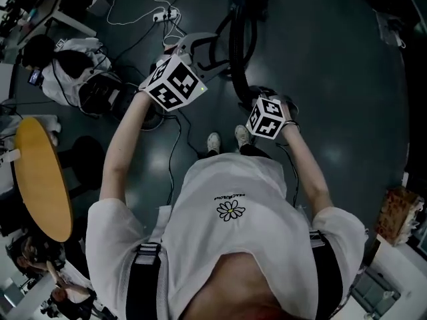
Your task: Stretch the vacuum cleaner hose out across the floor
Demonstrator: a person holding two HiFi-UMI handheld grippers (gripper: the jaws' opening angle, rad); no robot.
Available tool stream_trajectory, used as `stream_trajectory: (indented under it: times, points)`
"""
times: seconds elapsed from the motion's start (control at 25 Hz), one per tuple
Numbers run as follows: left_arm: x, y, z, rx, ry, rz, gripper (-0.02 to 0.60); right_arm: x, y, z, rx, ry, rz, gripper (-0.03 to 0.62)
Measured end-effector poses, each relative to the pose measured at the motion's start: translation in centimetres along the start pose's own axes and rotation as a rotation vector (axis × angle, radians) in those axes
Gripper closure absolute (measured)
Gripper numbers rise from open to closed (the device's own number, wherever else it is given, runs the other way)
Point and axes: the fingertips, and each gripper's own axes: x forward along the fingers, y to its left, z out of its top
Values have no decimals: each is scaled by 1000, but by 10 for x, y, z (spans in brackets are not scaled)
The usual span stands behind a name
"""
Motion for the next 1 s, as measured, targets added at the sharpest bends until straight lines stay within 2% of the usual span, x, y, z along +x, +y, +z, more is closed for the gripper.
stream_trajectory:
  times: [0.16,0.36,0.44,0.56,0.76,0.84,1.0]
  points:
    - [7,11,12,181,42,-11,336,-22,-14,-19,-52,55,2,465]
    - [21,12,20,352,81,-37,336,-44,-27,-8,-95,22,-16,465]
    - [24,17,26,335,58,-40,334,-54,-33,-2,-120,26,-14,465]
    - [26,32,34,247,4,-50,332,-76,-46,-5,-157,53,-4,465]
    - [28,62,49,229,-88,23,330,-126,-68,3,-299,128,4,464]
    - [30,71,61,248,-119,42,330,-146,-79,-1,-336,189,3,464]
    - [45,63,81,349,-151,22,330,-178,-87,-25,-384,316,-12,464]
